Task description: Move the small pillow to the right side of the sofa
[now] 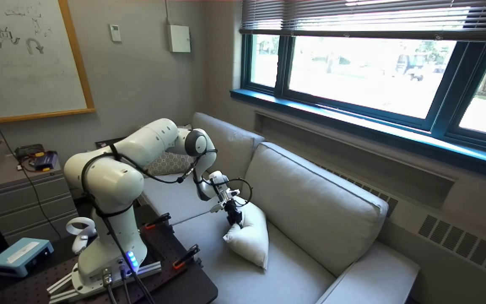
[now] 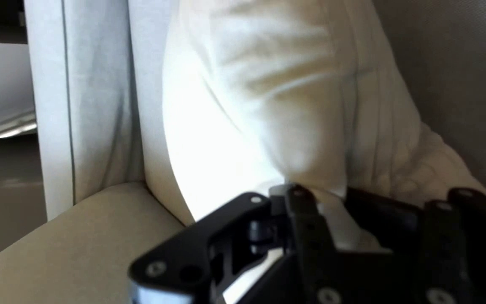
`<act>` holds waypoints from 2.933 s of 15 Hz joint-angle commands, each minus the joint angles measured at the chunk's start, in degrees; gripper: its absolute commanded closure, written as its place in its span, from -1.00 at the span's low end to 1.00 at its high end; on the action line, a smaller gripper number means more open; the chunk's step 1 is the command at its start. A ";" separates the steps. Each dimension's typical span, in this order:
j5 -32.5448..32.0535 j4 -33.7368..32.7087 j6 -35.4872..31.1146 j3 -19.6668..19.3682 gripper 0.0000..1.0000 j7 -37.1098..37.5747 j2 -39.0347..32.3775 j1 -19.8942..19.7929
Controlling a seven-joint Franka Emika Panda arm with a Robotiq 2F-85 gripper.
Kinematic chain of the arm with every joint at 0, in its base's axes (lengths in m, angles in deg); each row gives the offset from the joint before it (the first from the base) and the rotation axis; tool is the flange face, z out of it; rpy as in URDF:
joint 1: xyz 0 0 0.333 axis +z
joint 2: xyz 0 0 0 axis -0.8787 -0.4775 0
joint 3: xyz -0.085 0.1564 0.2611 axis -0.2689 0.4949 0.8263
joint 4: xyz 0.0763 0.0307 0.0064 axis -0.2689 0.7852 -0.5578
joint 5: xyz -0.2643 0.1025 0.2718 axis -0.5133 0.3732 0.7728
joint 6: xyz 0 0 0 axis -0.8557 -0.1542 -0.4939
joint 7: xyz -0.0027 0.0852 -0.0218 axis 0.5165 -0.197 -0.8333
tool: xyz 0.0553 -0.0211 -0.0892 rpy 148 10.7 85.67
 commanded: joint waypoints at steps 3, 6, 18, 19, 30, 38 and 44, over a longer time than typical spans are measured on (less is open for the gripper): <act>-0.02 19.83 -20.34 -2.09 0.79 3.95 13.52 -8.35; 0.24 27.56 -34.80 -7.85 0.81 7.44 16.92 -10.91; 10.16 52.73 -68.58 -39.46 0.82 17.08 27.30 -7.25; 11.39 54.36 -68.52 -40.63 0.83 15.99 29.83 -6.70; 19.29 65.56 -67.37 -43.94 -0.12 -6.77 49.91 7.29; 23.31 64.27 -66.21 -39.86 -0.87 -4.64 46.31 11.56; 39.90 54.43 -67.66 -36.97 -1.00 2.99 32.10 21.11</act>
